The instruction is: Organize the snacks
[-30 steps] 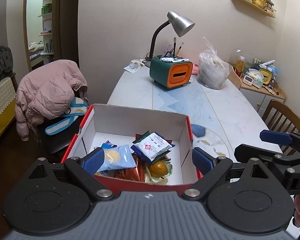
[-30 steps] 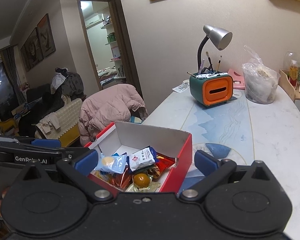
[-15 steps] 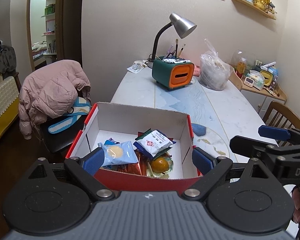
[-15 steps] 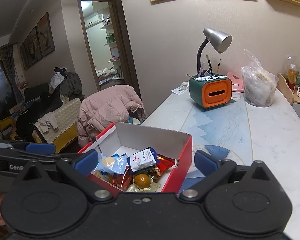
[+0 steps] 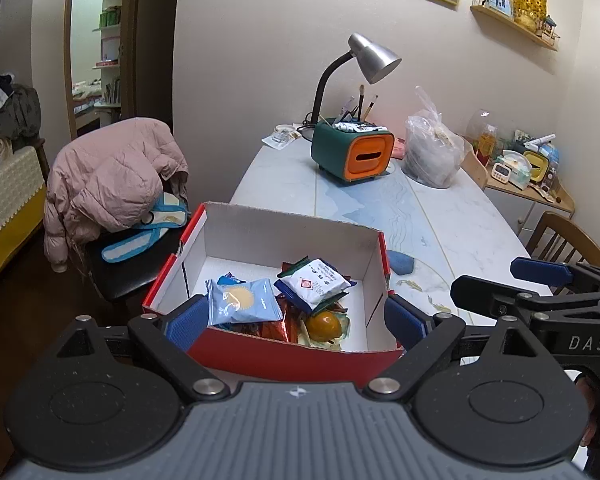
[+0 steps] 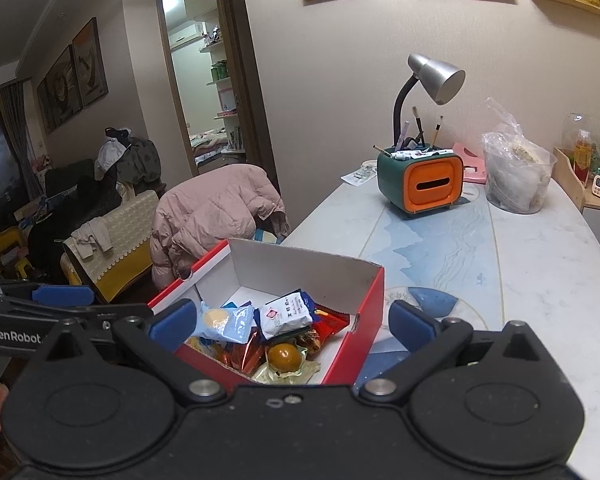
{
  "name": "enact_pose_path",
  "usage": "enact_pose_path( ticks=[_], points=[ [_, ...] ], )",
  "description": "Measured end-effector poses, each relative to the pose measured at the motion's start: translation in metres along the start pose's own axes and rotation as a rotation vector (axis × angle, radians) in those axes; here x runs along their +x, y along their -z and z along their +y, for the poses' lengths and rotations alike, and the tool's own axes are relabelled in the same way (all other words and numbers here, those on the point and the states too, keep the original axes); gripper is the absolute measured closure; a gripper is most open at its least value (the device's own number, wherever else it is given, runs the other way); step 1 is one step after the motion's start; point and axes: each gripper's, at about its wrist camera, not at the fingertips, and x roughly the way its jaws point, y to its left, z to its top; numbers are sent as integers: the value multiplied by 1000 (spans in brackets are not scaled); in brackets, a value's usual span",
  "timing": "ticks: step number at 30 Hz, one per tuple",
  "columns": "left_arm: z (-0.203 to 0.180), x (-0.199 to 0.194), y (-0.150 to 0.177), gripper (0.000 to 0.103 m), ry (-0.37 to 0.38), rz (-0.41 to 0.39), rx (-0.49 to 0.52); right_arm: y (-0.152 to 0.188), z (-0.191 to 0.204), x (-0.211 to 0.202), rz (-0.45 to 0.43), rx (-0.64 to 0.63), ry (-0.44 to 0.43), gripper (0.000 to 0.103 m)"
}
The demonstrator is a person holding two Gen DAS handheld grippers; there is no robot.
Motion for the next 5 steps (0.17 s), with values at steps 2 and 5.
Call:
enact_pose_path(
  ticks=[2,5],
  points=[
    [1,-1,1,8,4,3,-8,1,-1,0,3,1,-2,0],
    [1,-3,2,8,-7,1,-11,2,-2,0,11,3,-1,0]
  ],
)
